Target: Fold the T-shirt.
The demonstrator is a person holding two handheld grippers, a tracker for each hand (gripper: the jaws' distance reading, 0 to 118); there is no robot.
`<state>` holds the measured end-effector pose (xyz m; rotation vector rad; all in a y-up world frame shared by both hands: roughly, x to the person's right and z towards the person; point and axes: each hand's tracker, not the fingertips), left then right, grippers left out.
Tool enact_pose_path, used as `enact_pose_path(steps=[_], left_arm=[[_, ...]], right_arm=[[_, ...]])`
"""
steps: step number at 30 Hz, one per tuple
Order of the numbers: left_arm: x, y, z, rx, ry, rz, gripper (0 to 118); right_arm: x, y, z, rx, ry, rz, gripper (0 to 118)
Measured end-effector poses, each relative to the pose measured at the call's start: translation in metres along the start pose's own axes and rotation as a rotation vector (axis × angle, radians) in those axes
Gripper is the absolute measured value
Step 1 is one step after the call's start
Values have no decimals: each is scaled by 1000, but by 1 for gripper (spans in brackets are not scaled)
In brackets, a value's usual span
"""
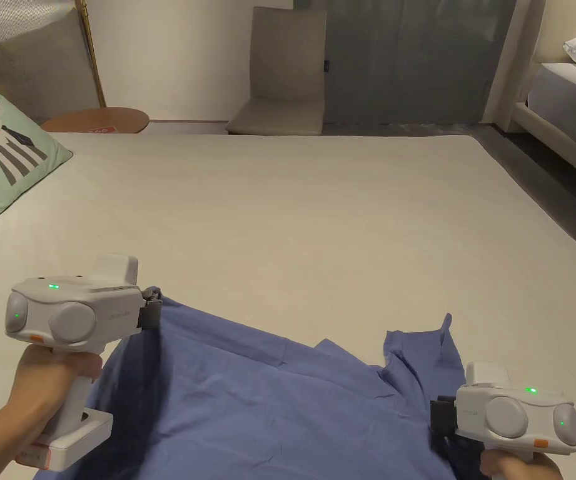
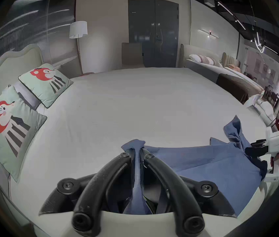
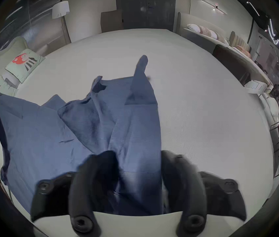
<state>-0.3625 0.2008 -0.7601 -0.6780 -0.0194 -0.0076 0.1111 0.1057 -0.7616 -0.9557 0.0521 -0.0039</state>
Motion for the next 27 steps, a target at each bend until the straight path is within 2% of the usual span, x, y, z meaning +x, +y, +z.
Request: enact_pose_path(steps=[1, 2, 4, 8, 10, 12, 15, 18, 21, 27], left_arm=[[0, -1, 2, 4, 2, 3, 1], [-1, -1, 2, 6, 1, 7, 1], [0, -2, 7, 10, 3, 18, 1], [-2, -4, 20, 38, 17, 36, 1], [-4, -2, 30, 53, 24, 40, 1], [-8, 1, 44, 75, 38, 43, 1], [-14, 9, 68, 134, 47, 76, 1], [-22, 26, 95, 196, 65, 99, 1], [-33, 48, 119, 266, 84, 126, 1], [-48, 109, 162, 420, 171, 117, 1]], right_arm=[[0, -1, 6, 23, 15, 3, 22], [3, 3, 3, 34, 4, 16, 6], [6, 3, 11, 66, -27, 56, 6], [12, 5, 42, 165, -18, 27, 6], [13, 11, 51, 187, -41, 64, 5], [12, 17, 72, 274, -78, 111, 5], [16, 35, 100, 360, -11, 85, 5], [4, 56, 139, 487, -19, 131, 4], [-6, 82, 175, 613, -5, 140, 4], [-25, 155, 212, 857, -14, 189, 4]])
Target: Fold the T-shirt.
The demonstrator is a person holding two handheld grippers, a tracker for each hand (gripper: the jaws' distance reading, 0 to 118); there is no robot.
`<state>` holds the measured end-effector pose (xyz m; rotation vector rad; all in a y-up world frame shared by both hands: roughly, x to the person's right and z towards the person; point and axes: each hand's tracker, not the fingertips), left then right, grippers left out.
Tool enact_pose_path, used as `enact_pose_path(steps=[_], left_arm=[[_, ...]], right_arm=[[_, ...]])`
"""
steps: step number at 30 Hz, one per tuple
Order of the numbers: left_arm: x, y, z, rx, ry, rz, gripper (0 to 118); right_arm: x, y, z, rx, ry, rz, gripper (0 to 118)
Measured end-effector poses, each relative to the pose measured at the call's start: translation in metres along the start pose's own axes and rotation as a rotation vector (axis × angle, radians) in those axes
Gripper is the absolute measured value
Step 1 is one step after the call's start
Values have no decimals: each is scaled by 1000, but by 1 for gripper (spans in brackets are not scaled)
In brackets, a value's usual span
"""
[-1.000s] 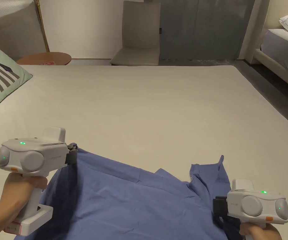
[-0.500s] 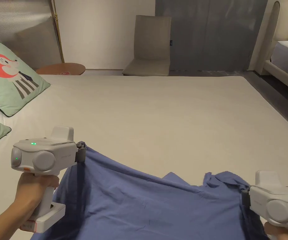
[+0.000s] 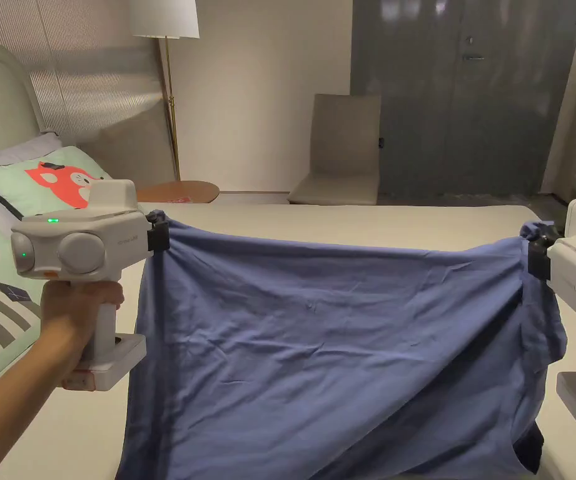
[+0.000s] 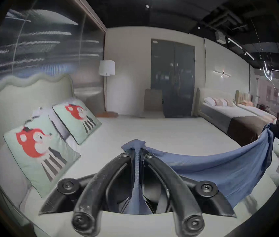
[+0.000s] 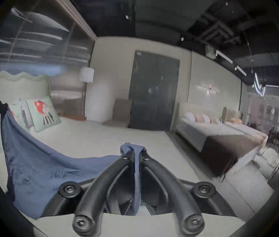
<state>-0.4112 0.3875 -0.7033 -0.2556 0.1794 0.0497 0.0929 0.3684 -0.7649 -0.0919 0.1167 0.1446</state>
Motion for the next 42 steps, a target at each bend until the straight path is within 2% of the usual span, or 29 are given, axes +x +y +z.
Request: enact_pose_path(steps=[3, 8, 12, 14, 21, 26, 32, 38, 42], left_arm=[[-1, 38, 0, 79, 44, -4, 1], [-2, 92, -10, 197, 114, -7, 1], [2, 125, -27, 274, 166, -12, 1], [4, 136, -38, 286, 176, -6, 1], [11, 140, -74, 321, 204, -65, 1], [10, 108, -102, 274, 203, -103, 1], [6, 32, -129, 160, 192, -115, 1], [2, -65, -127, -8, 172, -133, 1], [-3, -128, -103, -90, 154, -90, 1]], right_arm=[[-6, 37, -15, 104, -3, 31, 4], [-7, 92, -42, 218, 6, 26, 4], [-2, 129, -64, 273, 36, -79, 4], [1, 142, -77, 281, 44, -107, 4], [3, 148, -115, 308, 42, -86, 4], [-1, 115, -134, 280, 59, -68, 4], [-11, 40, -149, 151, 83, -70, 4], [-15, -47, -137, -11, 130, -144, 4], [-16, -100, -107, -96, 161, -177, 4]])
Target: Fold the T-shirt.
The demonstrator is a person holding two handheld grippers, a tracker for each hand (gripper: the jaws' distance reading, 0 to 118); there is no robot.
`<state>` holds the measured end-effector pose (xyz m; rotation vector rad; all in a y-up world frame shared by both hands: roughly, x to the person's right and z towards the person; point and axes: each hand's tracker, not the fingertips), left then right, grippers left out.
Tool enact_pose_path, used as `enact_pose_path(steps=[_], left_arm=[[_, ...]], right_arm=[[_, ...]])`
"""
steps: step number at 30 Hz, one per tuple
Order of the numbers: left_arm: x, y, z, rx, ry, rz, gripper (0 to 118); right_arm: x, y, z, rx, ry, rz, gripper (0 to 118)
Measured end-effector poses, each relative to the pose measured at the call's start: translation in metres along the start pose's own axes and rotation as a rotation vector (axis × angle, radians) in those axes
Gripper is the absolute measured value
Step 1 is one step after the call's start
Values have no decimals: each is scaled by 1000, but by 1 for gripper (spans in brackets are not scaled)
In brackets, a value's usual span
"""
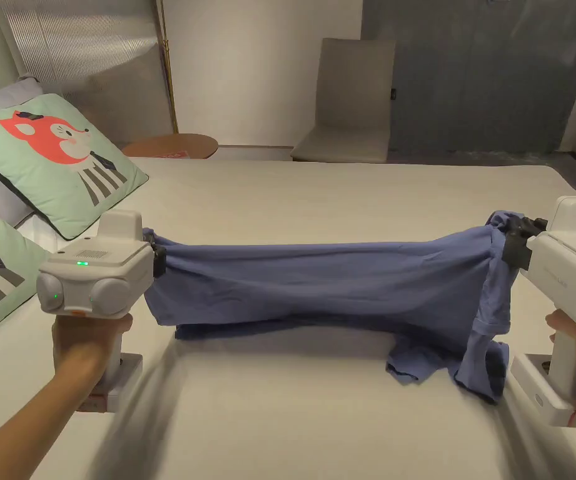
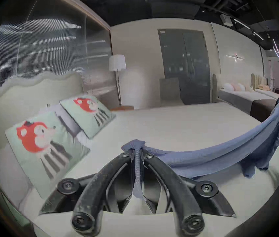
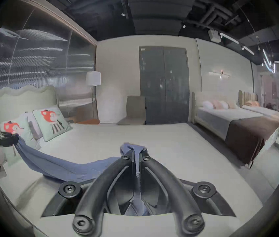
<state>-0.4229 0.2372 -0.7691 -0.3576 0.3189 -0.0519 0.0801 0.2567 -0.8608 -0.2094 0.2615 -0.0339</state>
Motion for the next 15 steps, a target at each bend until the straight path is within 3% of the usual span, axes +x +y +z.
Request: enact_pose_path(steps=[15], left_arm=[[-37, -163, 159, -199, -48, 61, 1]], right_arm=[[0, -123, 184, -184, 105, -98, 4]])
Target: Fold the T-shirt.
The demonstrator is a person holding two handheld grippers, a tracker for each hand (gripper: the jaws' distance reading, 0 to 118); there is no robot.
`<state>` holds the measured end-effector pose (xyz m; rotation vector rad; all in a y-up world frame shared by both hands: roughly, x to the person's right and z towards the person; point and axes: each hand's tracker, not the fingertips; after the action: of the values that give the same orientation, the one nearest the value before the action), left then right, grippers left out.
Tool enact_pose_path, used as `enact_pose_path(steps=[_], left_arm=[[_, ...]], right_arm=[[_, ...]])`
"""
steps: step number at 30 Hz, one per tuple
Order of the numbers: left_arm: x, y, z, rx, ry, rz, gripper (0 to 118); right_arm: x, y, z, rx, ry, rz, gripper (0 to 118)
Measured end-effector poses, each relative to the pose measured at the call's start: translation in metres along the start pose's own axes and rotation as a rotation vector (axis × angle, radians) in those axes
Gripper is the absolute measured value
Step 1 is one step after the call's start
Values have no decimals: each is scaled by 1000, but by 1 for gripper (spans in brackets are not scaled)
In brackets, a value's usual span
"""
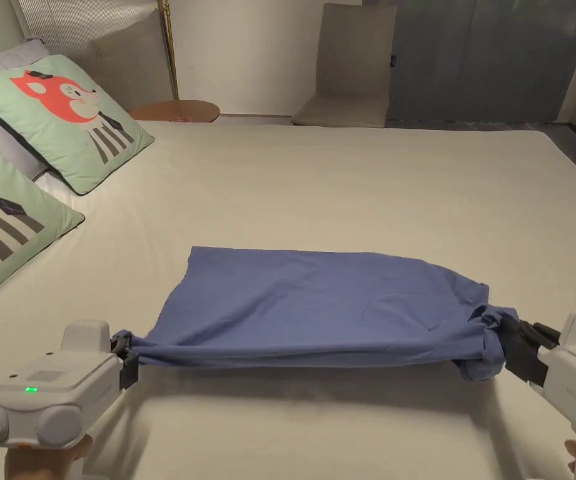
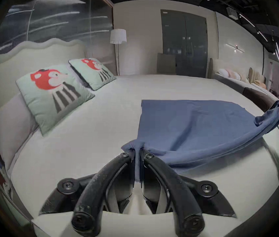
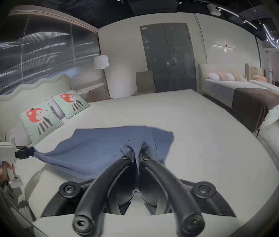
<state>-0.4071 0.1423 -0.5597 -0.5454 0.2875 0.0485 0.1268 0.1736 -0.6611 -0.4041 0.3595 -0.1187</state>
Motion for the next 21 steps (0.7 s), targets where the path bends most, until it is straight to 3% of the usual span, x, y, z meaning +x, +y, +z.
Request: enact_pose_path(steps=[6, 10, 15, 21], left_arm=[[-12, -46, 42, -77, -13, -2, 1], [-10, -70, 51, -150, -6, -24, 1], [-12, -90, 32, -289, 2, -6, 1], [-15, -91, 27, -306, 17, 16, 2]], right_arm=[[1, -45, 56, -85, 8, -5, 4], [-5, -74, 72, -192, -42, 3, 4], [-8, -106, 62, -335, -130, -27, 4], [-6, -130, 46, -411, -183, -40, 4]])
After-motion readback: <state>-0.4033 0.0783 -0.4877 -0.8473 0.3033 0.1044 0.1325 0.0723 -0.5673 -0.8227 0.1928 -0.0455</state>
